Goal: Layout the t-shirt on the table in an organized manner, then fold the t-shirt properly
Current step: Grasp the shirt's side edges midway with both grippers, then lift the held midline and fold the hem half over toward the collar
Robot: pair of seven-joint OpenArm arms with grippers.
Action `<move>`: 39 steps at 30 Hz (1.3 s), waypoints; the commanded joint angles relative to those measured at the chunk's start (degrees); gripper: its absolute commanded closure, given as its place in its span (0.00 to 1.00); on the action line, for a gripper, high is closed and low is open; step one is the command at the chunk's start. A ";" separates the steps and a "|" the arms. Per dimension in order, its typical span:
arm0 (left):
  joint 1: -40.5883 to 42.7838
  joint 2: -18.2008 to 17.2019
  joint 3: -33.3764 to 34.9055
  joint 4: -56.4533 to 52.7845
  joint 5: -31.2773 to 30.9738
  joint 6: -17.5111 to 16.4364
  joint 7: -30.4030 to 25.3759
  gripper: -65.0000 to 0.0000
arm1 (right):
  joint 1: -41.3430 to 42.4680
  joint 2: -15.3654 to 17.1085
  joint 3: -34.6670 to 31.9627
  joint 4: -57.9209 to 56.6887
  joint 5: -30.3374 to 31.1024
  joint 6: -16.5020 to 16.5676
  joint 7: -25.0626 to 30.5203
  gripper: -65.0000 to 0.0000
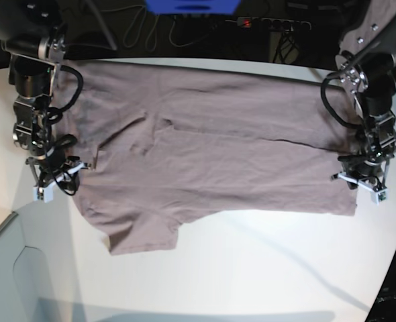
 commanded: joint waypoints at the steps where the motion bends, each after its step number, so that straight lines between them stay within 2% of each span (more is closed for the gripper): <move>1: -1.07 -0.65 0.15 0.51 -0.22 -0.07 -0.26 0.87 | -0.59 -0.09 -0.12 -0.54 -2.01 0.18 -5.77 0.86; 4: -1.07 -0.65 0.15 0.51 -0.22 -0.07 -0.26 1.00 | -0.59 -0.09 -0.03 -0.54 -2.01 0.18 -5.77 0.94; 6: -1.07 -0.65 0.15 0.60 -0.22 -0.07 -0.26 1.00 | -0.59 -0.09 -0.03 -0.45 -2.01 0.18 -5.77 1.00; 11: -1.07 0.41 0.06 1.30 -0.30 -0.07 -0.26 1.00 | -0.68 -0.09 0.06 0.51 -2.01 0.18 -5.77 1.00; 23: 5.08 2.69 -0.29 14.40 -0.48 -0.16 0.09 1.00 | -7.45 -1.50 0.23 16.78 -1.83 0.18 -6.13 1.00; 31: 11.14 4.19 0.24 24.60 -11.21 -0.16 0.09 1.00 | -9.56 -3.69 6.30 24.07 -1.92 0.18 -6.30 1.00; 36: 15.10 4.19 0.24 31.19 -16.83 -0.16 0.18 1.00 | -11.67 -3.87 6.47 27.85 -1.83 0.18 -6.04 1.00; 39: 17.21 4.19 0.24 34.53 -19.73 -0.16 0.18 1.00 | -12.37 -5.28 6.56 31.19 -1.83 0.18 -6.04 1.00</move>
